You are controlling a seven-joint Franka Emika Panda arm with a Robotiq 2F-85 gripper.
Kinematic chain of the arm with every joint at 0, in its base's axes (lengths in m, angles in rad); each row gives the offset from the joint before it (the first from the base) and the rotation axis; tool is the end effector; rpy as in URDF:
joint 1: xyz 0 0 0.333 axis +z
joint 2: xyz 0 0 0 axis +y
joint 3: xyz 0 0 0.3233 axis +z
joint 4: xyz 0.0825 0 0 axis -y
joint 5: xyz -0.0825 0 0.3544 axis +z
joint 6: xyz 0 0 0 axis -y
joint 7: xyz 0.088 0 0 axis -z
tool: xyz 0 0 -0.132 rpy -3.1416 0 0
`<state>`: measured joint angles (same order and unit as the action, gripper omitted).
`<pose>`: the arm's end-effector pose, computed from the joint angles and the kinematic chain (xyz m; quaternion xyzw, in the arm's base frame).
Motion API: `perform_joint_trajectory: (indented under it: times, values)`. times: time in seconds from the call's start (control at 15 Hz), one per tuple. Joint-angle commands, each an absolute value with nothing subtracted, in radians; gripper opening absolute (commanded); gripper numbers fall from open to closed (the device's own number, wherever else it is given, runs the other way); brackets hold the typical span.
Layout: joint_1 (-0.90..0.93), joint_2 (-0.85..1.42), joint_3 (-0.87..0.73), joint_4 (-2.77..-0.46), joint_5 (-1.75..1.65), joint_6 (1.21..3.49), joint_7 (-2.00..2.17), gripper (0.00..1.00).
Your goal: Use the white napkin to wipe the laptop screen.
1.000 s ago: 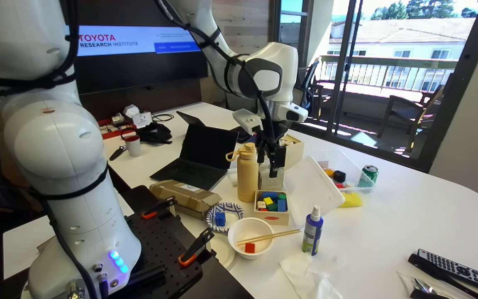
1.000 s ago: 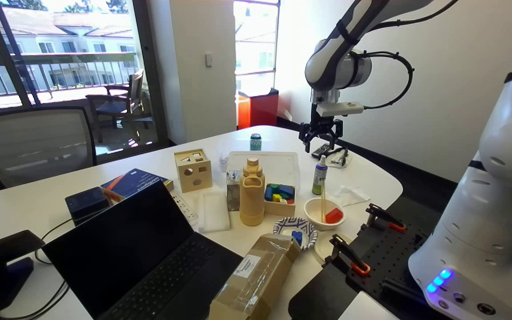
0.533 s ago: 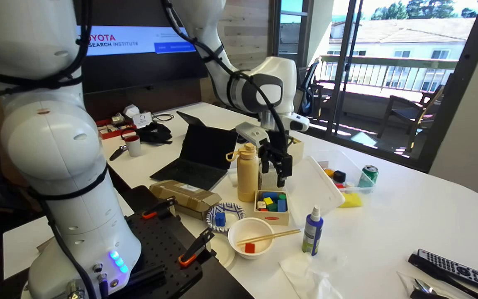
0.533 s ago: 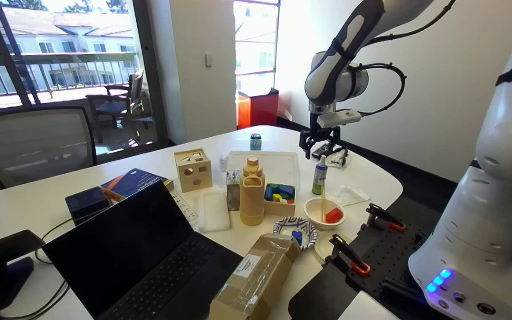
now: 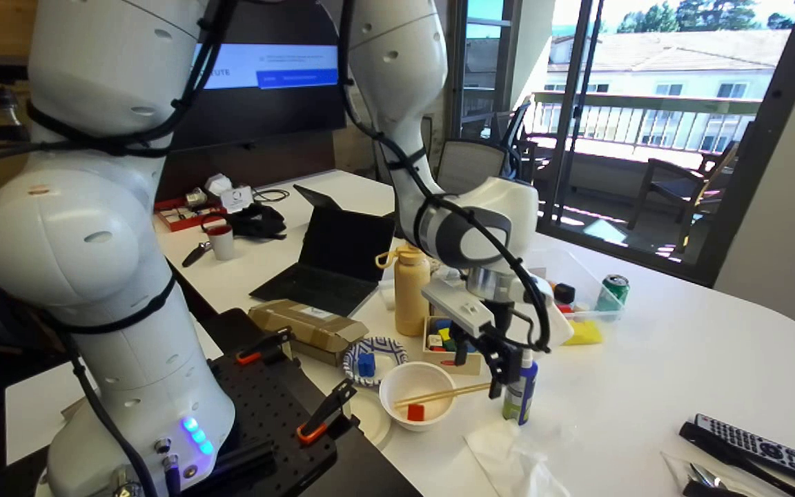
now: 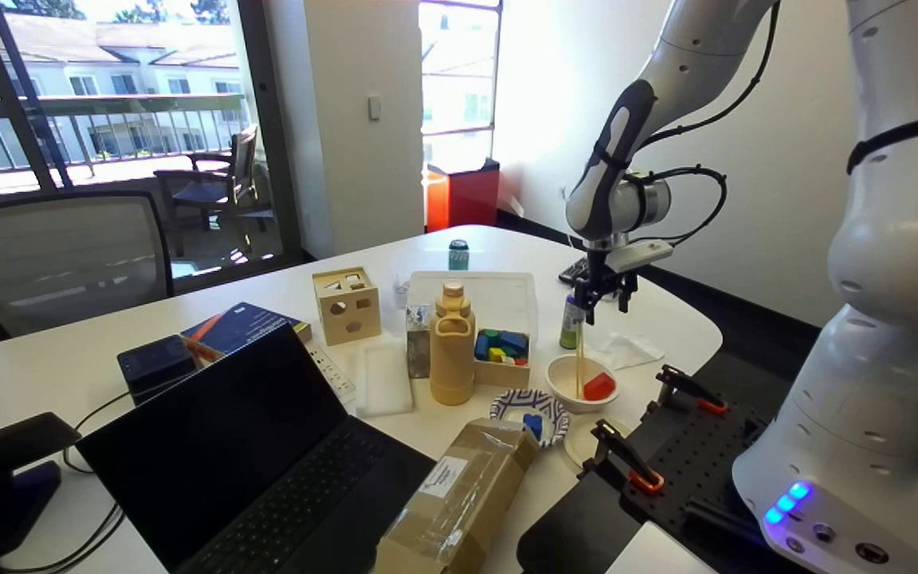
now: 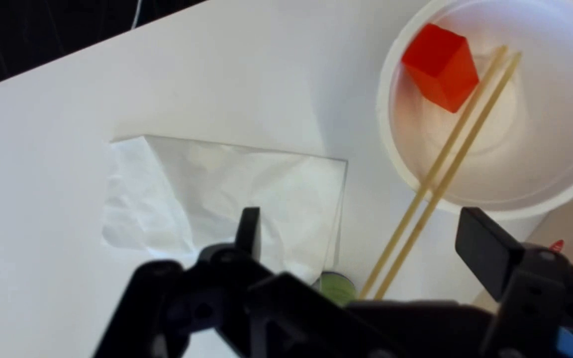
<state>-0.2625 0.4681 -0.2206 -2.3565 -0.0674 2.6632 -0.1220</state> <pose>0.4182 -0.2279 0.1344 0.9851 -0.1405 -0.0918 0.0377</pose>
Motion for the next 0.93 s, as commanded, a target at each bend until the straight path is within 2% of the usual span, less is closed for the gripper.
perform_joint_trajectory:
  times: [0.0,0.27,0.6,0.67,0.73,0.87]
  values:
    - [-0.393,0.628,-0.177,-2.202,-0.025,2.628,-0.275,1.00]
    - [-0.547,0.811,-0.094,-2.030,0.015,2.608,-0.426,1.00]
    - [-0.638,0.951,-0.031,-1.884,0.021,2.617,-0.478,1.00]
    - [-0.642,0.966,-0.028,-1.867,0.017,2.622,-0.471,0.96]
    - [-0.638,0.979,-0.034,-1.854,0.009,2.633,-0.460,0.72]
    - [-0.636,0.991,-0.038,-1.841,0.007,2.647,-0.451,0.68]
